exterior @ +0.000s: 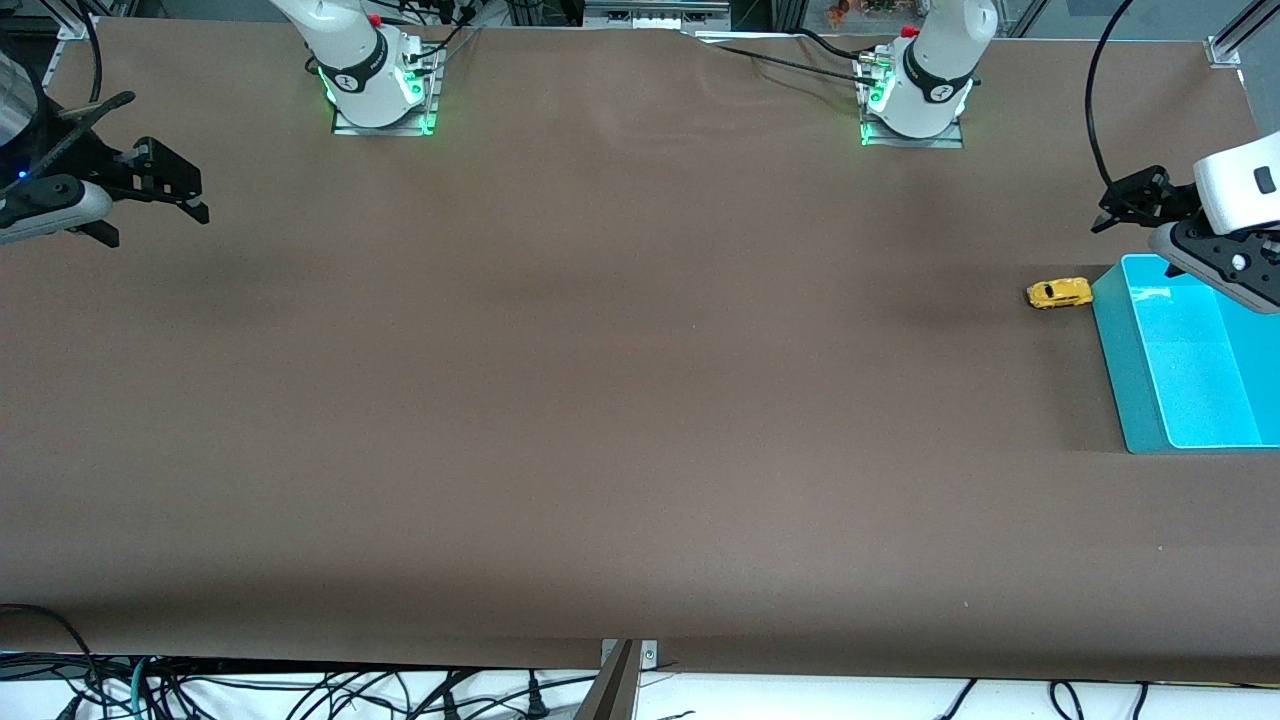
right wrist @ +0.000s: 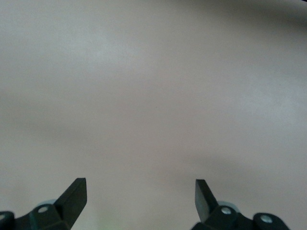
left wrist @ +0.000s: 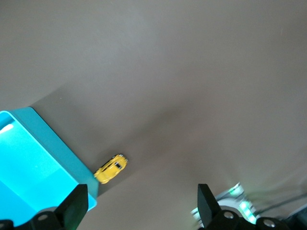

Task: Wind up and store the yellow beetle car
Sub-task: 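Move the left gripper down to the car beside the tray, then close the left gripper on the yellow car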

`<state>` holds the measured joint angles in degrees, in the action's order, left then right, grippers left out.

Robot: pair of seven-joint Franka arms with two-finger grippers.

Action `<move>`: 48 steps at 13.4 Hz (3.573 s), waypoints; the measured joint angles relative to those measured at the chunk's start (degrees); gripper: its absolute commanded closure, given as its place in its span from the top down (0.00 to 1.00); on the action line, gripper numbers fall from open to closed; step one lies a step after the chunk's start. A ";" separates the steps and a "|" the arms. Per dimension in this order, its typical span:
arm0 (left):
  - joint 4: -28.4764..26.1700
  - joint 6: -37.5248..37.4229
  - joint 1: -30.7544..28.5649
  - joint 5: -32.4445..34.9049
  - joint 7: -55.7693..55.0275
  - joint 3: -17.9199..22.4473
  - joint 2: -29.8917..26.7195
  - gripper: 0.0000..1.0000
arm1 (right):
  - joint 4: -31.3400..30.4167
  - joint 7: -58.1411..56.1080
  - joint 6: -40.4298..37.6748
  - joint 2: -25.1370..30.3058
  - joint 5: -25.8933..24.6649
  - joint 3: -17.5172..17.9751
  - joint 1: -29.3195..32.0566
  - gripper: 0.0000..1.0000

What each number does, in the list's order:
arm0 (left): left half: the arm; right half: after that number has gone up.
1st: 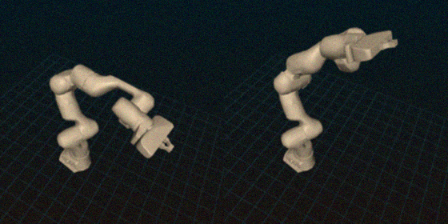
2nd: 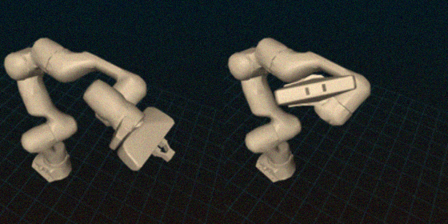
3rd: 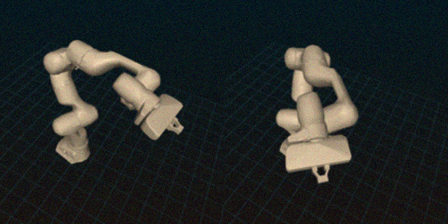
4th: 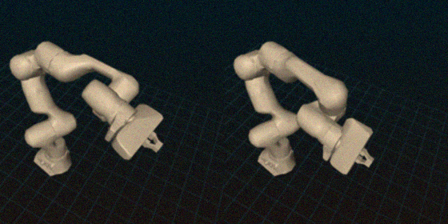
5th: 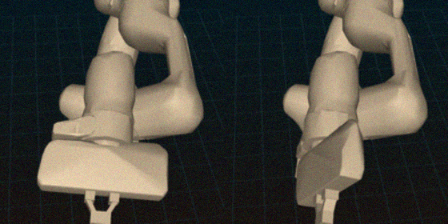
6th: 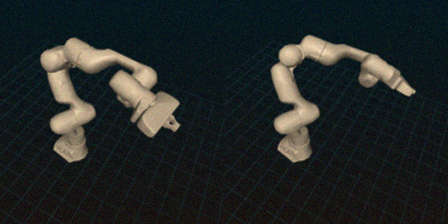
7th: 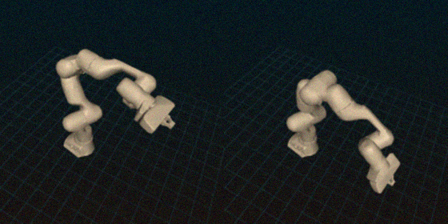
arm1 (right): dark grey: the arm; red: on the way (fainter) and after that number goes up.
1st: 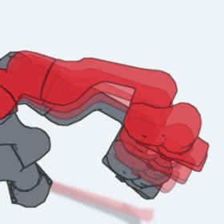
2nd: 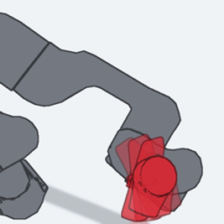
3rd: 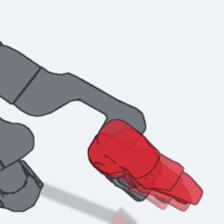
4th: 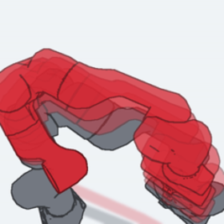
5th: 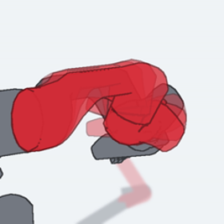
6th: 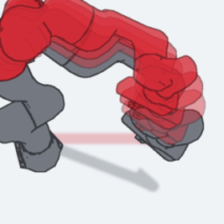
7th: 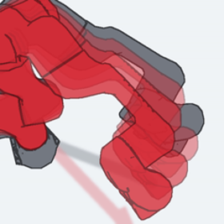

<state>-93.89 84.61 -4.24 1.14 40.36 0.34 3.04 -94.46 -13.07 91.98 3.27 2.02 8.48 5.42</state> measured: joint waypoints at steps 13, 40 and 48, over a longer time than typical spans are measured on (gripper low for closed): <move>-36.70 37.21 -13.77 5.41 42.35 0.24 0.38 1.00 | 0.99 0.83 -0.40 0.37 -0.10 -0.48 -0.42 1.00; -49.38 69.96 -24.50 9.51 56.36 -1.94 11.47 0.14 | 1.16 0.83 -0.37 0.37 -0.12 -3.88 -0.39 1.00; -34.31 36.28 -24.66 6.46 55.30 -14.70 3.99 0.14 | 1.19 0.83 -0.37 0.37 -0.12 -3.88 -0.40 1.00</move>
<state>-128.21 120.89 -28.90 7.60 95.66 -14.36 7.04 -93.28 -12.24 91.61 3.64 1.90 4.61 5.03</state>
